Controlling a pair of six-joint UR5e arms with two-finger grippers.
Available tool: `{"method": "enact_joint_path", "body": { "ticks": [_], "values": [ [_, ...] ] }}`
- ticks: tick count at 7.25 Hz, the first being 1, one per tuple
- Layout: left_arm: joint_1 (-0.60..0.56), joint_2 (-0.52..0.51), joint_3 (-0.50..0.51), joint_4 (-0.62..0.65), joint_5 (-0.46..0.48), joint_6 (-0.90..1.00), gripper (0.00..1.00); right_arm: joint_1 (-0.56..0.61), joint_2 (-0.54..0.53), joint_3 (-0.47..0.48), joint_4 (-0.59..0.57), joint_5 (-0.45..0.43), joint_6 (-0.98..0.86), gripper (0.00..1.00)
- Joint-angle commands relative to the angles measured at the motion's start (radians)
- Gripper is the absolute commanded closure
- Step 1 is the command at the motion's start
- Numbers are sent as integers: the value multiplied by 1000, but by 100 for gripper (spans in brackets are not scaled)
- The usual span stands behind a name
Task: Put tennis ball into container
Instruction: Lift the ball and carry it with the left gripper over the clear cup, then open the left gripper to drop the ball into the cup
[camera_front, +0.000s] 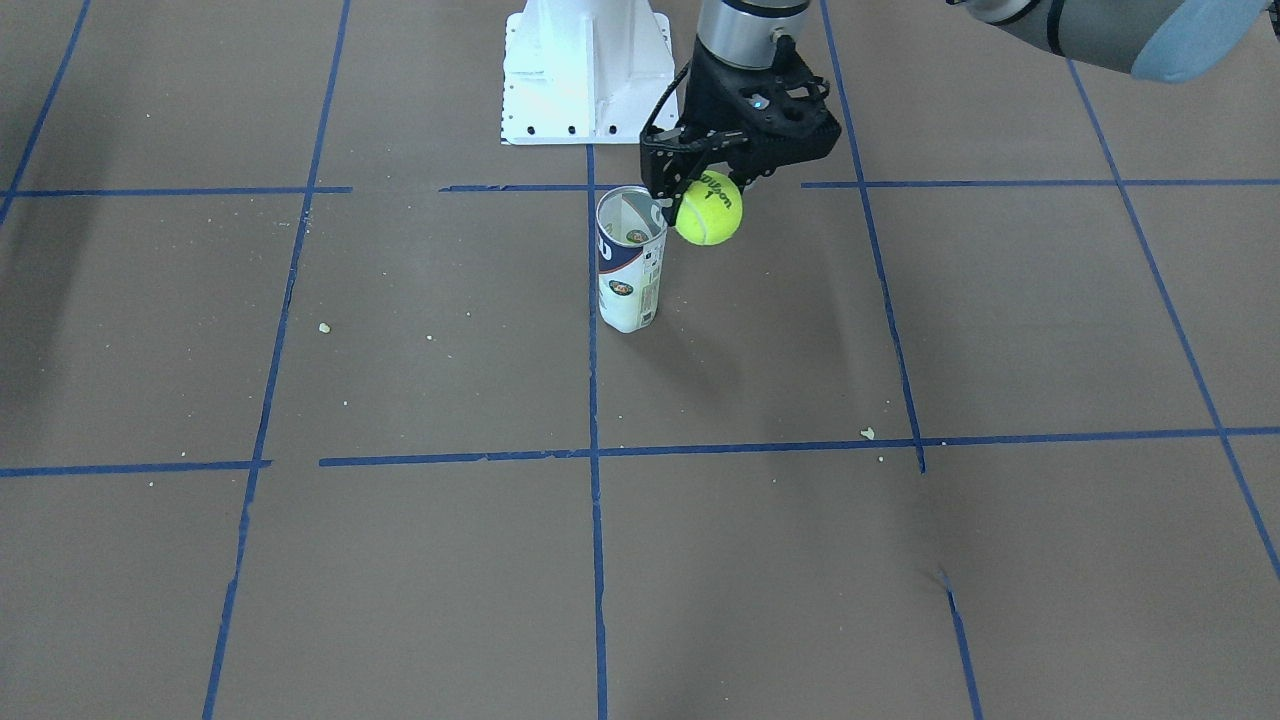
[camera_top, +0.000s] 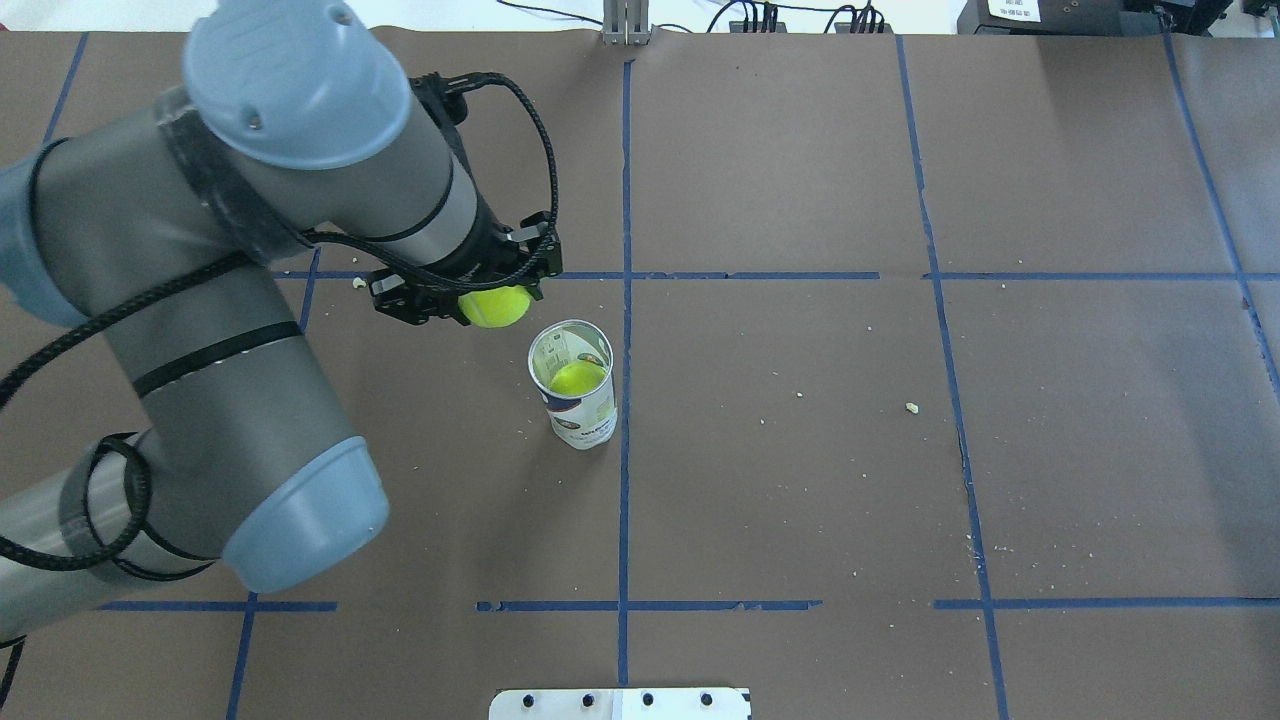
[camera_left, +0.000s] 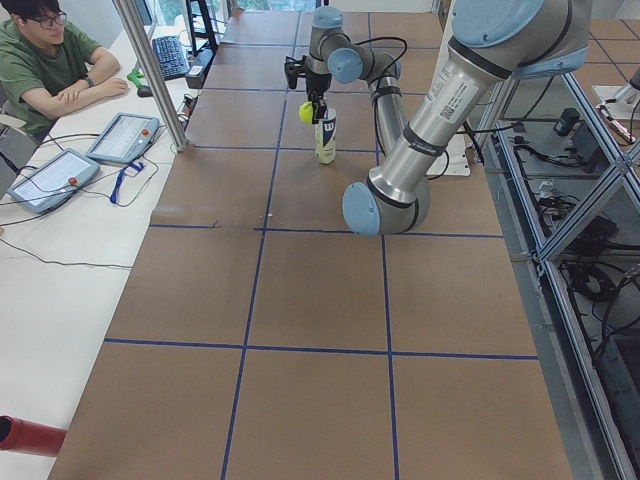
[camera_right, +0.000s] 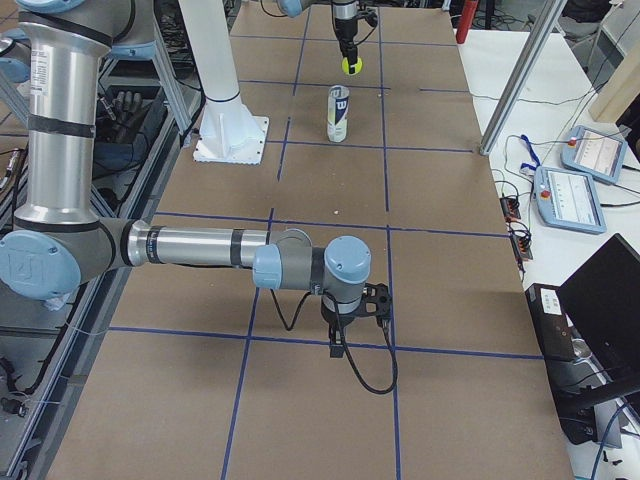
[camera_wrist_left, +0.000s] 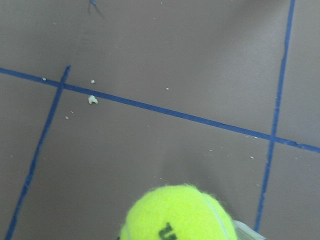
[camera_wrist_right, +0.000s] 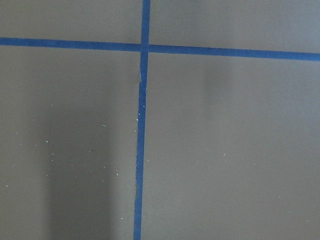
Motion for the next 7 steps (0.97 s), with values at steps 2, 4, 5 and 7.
{"method": "enact_joint_path", "body": {
  "ticks": [2,4,5,7],
  "values": [
    [65,-64,51,-1,2,-67,84,0,0,0,0,0,0,0],
    [70,-60,52,-7,6,-64,36,0,0,0,0,0,0,0],
    [78,-58,51,-5,9,-61,0,0,0,0,0,0,0,0],
    [78,-58,42,-7,8,-60,0,0,0,0,0,0,0,0]
  ]
}}
